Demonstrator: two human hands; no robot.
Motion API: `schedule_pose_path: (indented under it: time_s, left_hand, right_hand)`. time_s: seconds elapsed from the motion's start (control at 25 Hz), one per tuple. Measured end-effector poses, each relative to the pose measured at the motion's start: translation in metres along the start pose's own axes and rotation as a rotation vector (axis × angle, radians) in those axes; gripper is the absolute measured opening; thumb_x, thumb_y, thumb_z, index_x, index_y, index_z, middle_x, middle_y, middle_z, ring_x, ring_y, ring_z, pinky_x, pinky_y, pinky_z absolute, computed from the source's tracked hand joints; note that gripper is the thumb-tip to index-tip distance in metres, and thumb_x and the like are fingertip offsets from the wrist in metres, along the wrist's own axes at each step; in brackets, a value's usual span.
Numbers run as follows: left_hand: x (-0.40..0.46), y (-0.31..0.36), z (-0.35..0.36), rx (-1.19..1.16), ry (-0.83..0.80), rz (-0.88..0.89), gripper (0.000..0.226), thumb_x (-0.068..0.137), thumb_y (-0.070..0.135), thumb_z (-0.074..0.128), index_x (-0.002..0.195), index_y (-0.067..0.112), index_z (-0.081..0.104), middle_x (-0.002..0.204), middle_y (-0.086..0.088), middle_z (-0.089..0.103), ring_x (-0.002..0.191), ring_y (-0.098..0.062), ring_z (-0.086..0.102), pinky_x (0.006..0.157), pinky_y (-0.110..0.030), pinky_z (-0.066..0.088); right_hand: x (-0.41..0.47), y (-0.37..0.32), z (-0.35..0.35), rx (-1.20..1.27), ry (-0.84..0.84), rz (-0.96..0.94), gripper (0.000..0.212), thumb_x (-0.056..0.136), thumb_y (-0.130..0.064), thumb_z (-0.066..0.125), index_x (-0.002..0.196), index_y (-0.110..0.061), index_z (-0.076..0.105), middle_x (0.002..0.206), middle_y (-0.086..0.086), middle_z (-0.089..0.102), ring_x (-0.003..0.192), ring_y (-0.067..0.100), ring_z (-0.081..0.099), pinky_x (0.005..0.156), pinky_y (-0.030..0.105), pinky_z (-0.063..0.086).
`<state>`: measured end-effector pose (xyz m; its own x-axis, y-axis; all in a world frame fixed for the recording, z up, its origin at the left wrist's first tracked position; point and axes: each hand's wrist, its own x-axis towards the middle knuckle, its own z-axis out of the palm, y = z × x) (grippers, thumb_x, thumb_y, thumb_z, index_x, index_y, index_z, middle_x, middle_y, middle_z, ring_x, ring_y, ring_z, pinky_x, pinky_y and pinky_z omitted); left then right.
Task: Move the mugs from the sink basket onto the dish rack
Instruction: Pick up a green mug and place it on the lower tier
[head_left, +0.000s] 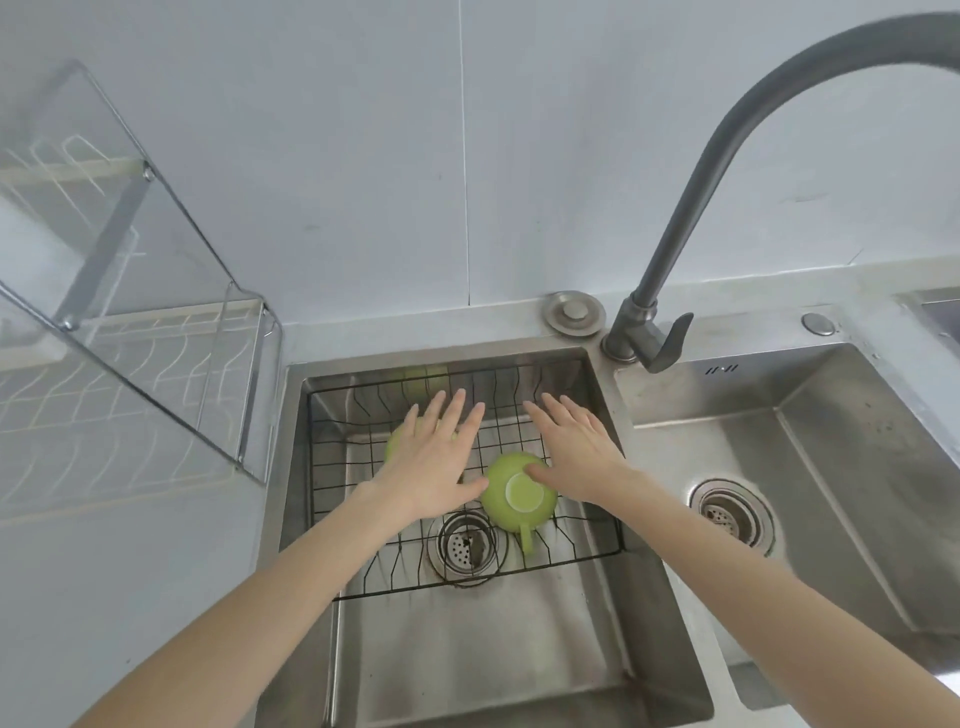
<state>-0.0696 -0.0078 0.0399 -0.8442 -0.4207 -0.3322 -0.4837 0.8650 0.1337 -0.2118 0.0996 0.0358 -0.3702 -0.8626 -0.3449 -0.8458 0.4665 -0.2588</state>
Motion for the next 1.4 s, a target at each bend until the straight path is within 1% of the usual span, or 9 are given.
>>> schedule_pose_path:
  time_s: [0.28, 0.4, 0.48, 0.68, 0.84, 0.96, 1.12, 1.28, 1.4]
  left_hand:
    - [0.03, 0.003, 0.061, -0.207, -0.166, -0.079, 0.081, 0.086, 0.047, 0.045, 0.144, 0.017, -0.004, 0.156, -0.012, -0.006, 0.143, -0.029, -0.002, 0.117, -0.047, 0.007]
    - [0.038, 0.01, 0.083, -0.498, -0.123, -0.189, 0.077, 0.086, 0.04, 0.05, 0.143, 0.014, 0.006, 0.154, -0.012, 0.009, 0.141, -0.026, 0.014, 0.114, -0.04, 0.02]
    - [0.043, 0.015, 0.095, -0.687, -0.097, -0.281, 0.072, 0.085, 0.036, 0.054, 0.141, 0.01, 0.016, 0.148, -0.013, 0.024, 0.136, -0.024, 0.026, 0.109, -0.034, 0.025]
    - [0.057, 0.02, 0.121, -0.855, -0.15, -0.454, 0.069, 0.084, 0.037, 0.057, 0.138, 0.009, 0.025, 0.14, -0.015, 0.035, 0.126, -0.026, 0.04, 0.102, -0.031, 0.033]
    - [0.065, 0.025, 0.134, -0.967, -0.132, -0.504, 0.052, 0.083, 0.029, 0.061, 0.126, 0.007, 0.04, 0.126, -0.012, 0.053, 0.11, -0.025, 0.052, 0.076, -0.017, 0.035]
    - [0.067, 0.028, 0.135, -1.041, -0.11, -0.554, 0.049, 0.083, 0.025, 0.061, 0.124, 0.008, 0.041, 0.119, -0.01, 0.058, 0.094, -0.018, 0.054, 0.061, -0.013, 0.032]
    - [0.059, 0.028, 0.128, -1.091, -0.04, -0.589, 0.046, 0.081, 0.024, 0.062, 0.123, 0.013, 0.045, 0.109, -0.005, 0.061, 0.09, -0.018, 0.056, 0.067, -0.016, 0.037]
    - [0.041, 0.033, 0.111, -1.233, -0.003, -0.625, 0.046, 0.081, 0.024, 0.062, 0.124, 0.018, 0.045, 0.09, 0.007, 0.057, 0.088, -0.018, 0.056, 0.087, -0.036, 0.05]
    - [0.021, 0.034, 0.095, -1.312, 0.048, -0.607, 0.044, 0.082, 0.024, 0.061, 0.123, 0.017, 0.047, 0.096, 0.003, 0.059, 0.088, -0.015, 0.057, 0.092, -0.04, 0.049]
  right_hand:
    - [0.017, 0.024, 0.06, 0.179, -0.186, 0.136, 0.073, 0.086, -0.032, 0.054, 0.144, -0.018, 0.01, 0.152, 0.017, 0.017, 0.14, 0.033, 0.017, 0.111, 0.046, 0.024]
    - [0.023, 0.029, 0.081, 0.365, -0.209, 0.229, 0.068, 0.088, -0.029, 0.051, 0.143, -0.014, 0.014, 0.141, 0.022, 0.031, 0.129, 0.038, 0.033, 0.103, 0.046, 0.036]
    - [0.027, 0.032, 0.092, 0.464, -0.215, 0.294, 0.067, 0.089, -0.027, 0.05, 0.143, -0.013, 0.014, 0.139, 0.023, 0.033, 0.126, 0.041, 0.037, 0.102, 0.047, 0.038]
    - [0.037, 0.039, 0.108, 0.598, -0.181, 0.359, 0.061, 0.091, -0.023, 0.047, 0.142, -0.011, 0.017, 0.137, 0.023, 0.039, 0.122, 0.038, 0.042, 0.1, 0.043, 0.038]
    - [0.045, 0.039, 0.112, 0.628, -0.179, 0.388, 0.059, 0.093, -0.027, 0.044, 0.142, -0.012, 0.016, 0.138, 0.023, 0.038, 0.122, 0.039, 0.043, 0.099, 0.043, 0.039]
    - [0.045, 0.039, 0.113, 0.619, -0.161, 0.396, 0.059, 0.093, -0.029, 0.044, 0.142, -0.01, 0.017, 0.138, 0.024, 0.039, 0.122, 0.039, 0.043, 0.098, 0.042, 0.038]
    - [0.039, 0.033, 0.109, 0.679, -0.072, 0.402, 0.058, 0.09, -0.028, 0.051, 0.14, -0.01, 0.026, 0.135, 0.021, 0.044, 0.121, 0.037, 0.044, 0.097, 0.037, 0.038]
    - [0.026, 0.024, 0.095, 0.732, 0.021, 0.408, 0.061, 0.086, -0.031, 0.056, 0.139, -0.015, 0.03, 0.131, 0.02, 0.044, 0.117, 0.034, 0.047, 0.093, 0.033, 0.038]
    - [0.01, 0.012, 0.079, 0.766, 0.074, 0.402, 0.061, 0.084, -0.035, 0.058, 0.138, -0.02, 0.033, 0.128, 0.017, 0.044, 0.114, 0.031, 0.048, 0.089, 0.028, 0.036]
